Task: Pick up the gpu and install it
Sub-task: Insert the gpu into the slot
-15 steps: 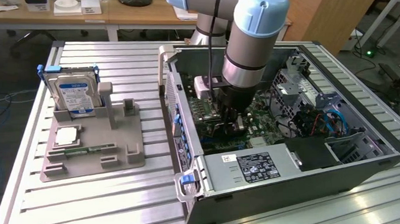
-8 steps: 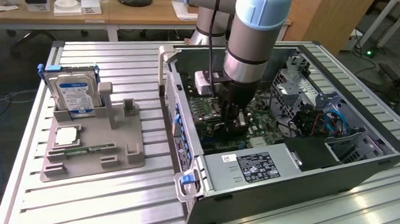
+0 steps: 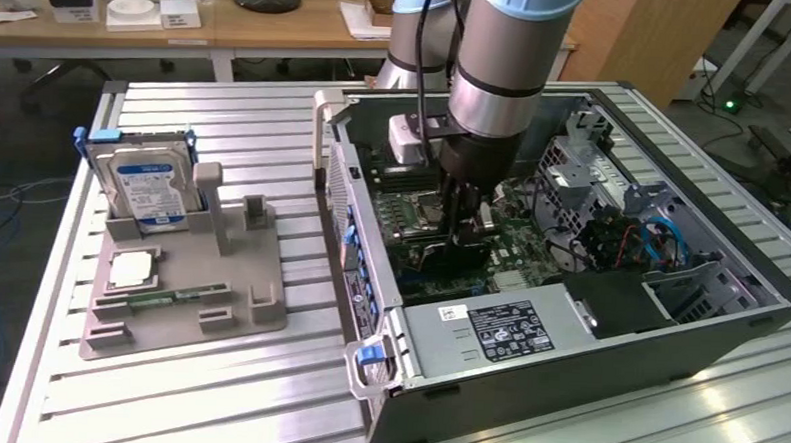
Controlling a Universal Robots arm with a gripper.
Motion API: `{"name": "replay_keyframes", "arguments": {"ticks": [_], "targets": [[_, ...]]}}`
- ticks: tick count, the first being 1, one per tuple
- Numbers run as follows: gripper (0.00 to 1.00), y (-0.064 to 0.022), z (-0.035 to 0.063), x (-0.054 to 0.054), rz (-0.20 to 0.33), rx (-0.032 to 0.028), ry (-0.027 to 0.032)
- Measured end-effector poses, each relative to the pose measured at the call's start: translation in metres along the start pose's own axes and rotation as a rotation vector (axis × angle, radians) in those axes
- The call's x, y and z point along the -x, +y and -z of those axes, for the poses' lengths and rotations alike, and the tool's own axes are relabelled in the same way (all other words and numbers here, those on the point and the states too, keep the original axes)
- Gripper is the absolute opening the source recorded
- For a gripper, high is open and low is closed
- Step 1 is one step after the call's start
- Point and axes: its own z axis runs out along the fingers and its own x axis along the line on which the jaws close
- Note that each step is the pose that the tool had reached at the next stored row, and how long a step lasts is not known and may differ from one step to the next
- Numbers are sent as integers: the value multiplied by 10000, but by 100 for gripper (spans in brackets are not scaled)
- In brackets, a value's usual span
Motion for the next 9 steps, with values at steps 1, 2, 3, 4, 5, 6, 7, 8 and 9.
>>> {"name": "replay_keyframes", "arguments": {"ticks": [1, 2, 3, 4, 5, 6, 7, 8, 9], "targets": [[34, 0, 1, 0, 0, -2, -7], [34, 0, 2, 1, -1, -1, -20], [34, 1, 2, 0, -3, 0, -33], [33, 0, 2, 0, -3, 0, -48], [27, 0, 2, 0, -2, 1, -61], [20, 0, 2, 0, -3, 1, -76], [20, 0, 2, 0, -4, 1, -91], [15, 0, 2, 0, -4, 2, -106], [11, 0, 2, 0, -5, 2, -120]]}}
